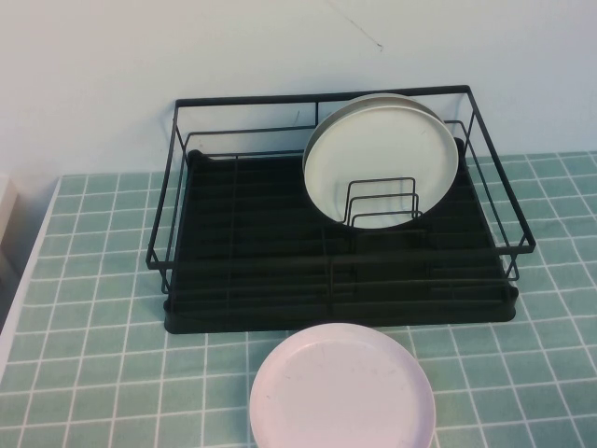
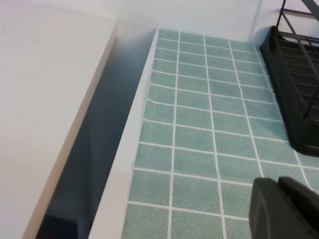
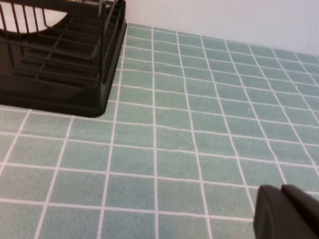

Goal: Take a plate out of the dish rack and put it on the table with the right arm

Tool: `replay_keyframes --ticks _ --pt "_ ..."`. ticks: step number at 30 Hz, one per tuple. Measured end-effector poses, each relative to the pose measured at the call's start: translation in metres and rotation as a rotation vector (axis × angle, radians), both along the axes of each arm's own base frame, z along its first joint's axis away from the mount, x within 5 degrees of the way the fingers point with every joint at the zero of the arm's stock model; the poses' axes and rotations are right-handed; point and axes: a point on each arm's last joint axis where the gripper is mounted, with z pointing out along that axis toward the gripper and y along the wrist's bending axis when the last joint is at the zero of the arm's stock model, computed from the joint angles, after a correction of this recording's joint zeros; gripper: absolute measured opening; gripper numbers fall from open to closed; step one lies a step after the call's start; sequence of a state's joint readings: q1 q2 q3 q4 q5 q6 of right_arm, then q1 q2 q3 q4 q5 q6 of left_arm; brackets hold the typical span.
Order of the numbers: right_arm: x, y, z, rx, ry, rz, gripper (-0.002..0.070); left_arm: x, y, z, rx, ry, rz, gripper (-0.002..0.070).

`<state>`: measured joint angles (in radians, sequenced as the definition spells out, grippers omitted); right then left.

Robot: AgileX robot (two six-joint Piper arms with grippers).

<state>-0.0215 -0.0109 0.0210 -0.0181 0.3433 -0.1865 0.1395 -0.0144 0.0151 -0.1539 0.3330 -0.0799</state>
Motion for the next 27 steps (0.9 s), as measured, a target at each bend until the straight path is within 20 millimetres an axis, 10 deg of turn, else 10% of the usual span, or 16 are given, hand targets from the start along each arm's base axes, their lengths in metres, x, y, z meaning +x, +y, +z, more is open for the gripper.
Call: replay_keyframes --ticks 11,22,27 --pt "0.000 0.000 0.000 0.023 0.000 -0.004 -0.0001 0.000 0.000 0.000 0.000 0.000 0.000 -0.0003" --pt "0.000 0.026 0.008 0.917 0.015 0.019 -0.0001 0.000 0.000 0.000 0.000 0.000 0.000 -0.0003" --pt "0.000 0.026 0.011 0.960 -0.012 0.023 -0.0001 0.000 0.000 0.000 0.000 0.000 0.000 -0.0003"
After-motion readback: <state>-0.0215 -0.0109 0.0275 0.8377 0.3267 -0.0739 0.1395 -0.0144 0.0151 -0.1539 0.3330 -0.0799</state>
